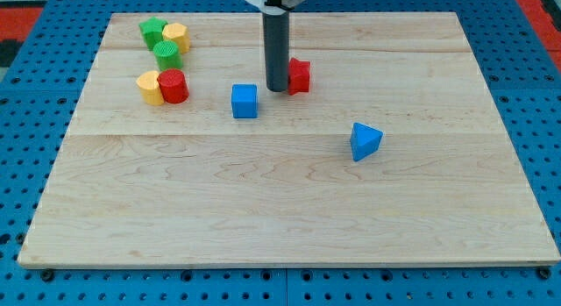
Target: Push the red star top right diagonal to the blue cube
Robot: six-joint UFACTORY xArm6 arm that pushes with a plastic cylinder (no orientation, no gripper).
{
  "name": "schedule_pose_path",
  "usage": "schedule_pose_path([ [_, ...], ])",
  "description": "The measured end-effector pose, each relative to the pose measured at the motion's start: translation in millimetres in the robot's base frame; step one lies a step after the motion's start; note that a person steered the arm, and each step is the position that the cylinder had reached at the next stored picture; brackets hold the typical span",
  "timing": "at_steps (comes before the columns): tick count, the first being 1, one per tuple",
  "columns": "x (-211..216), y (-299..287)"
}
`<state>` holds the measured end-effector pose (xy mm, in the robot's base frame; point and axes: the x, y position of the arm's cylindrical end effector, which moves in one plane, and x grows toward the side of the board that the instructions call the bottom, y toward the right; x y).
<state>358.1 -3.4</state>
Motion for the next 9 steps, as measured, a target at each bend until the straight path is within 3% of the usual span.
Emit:
schedule_pose_path([
  [4,8,78],
  [5,-13,111],
  [8,-23,72],
  [9,-27,28],
])
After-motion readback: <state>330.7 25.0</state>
